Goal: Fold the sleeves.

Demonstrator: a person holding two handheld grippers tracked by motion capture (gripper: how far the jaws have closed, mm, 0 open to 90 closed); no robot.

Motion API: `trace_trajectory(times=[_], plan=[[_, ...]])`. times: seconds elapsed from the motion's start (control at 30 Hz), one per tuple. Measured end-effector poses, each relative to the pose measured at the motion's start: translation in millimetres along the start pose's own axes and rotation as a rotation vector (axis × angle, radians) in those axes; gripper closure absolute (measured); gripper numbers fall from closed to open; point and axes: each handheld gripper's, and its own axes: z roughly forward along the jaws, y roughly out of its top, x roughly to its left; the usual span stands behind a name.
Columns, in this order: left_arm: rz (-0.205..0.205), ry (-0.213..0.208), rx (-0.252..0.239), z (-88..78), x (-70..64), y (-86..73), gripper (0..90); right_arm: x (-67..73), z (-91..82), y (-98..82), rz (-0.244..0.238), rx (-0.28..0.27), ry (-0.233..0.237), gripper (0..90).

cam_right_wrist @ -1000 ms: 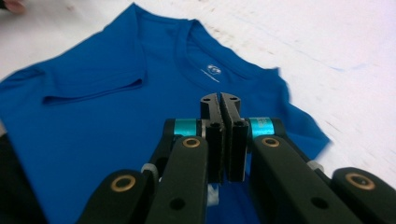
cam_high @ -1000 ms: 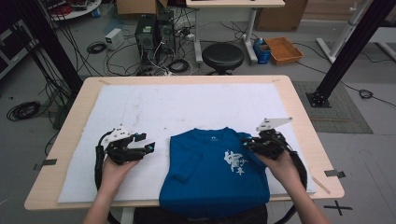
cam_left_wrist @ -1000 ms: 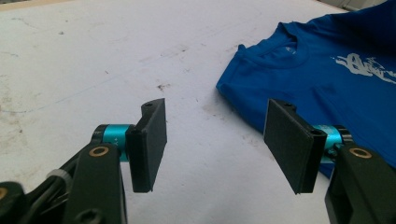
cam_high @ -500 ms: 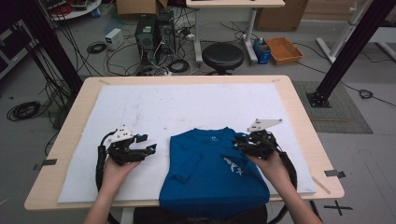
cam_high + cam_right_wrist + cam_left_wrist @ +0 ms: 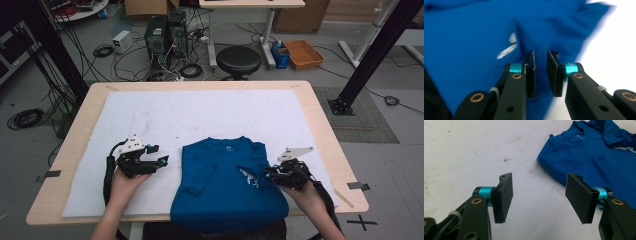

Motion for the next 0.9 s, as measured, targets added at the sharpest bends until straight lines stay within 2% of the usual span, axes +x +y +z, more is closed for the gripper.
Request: trace_trajectory(times=[0.1,0.13,0.2,0.27,0.37,0.5,0.57,0.6,0.63,0.7,0.73,0.8,0.9], plan=[[0.000,-0.002,0.001,0.1,0.4,0.0,39.1,14.5,8.5,5.8,-0.103,0.014,0.073,77.5],[0.001,-0.002,0.002,0.2,0.3,0.0,39.1,18.5,9.9,7.3,-0.123,0.018,0.087,77.2],[0.001,-0.002,0.003,0.4,0.1,-0.1,39.1,21.7,10.1,8.9,-0.145,0.017,0.100,75.4],[0.001,-0.004,0.006,0.6,-0.2,0.0,39.1,19.4,6.3,9.5,-0.147,-0.015,0.097,74.8],[0.002,-0.001,0.007,1.2,-0.3,0.2,39.1,7.3,-3.2,11.5,-0.106,-0.078,0.036,72.8],[0.001,0.002,0.012,1.7,-0.9,0.3,39.1,-27.8,-5.5,19.7,0.032,-0.132,-0.088,70.0],[0.007,0.002,0.015,2.0,-1.3,0.2,39.1,-48.4,0.6,22.6,0.131,-0.139,-0.097,65.1],[0.006,0.004,0.016,2.1,-1.7,0.2,39.1,-56.1,4.3,23.4,0.180,-0.140,-0.087,64.9],[0.005,0.004,0.017,2.3,-1.9,0.2,39.1,-62.0,8.7,24.2,0.207,-0.139,-0.076,65.0],[0.005,0.006,0.017,2.5,-1.9,0.2,39.1,-69.6,18.3,25.9,0.228,-0.126,-0.060,66.6],[0.005,0.007,0.019,2.6,-1.6,0.2,39.1,-70.8,22.1,26.7,0.230,-0.115,-0.050,74.7],[0.004,0.007,0.019,2.8,-1.6,0.1,39.1,-71.5,26.7,27.2,0.199,-0.101,-0.080,86.0],[0.007,0.012,0.026,3.5,-1.8,0.3,39.1,-75.1,24.5,26.5,0.204,-0.107,-0.137,88.4]])
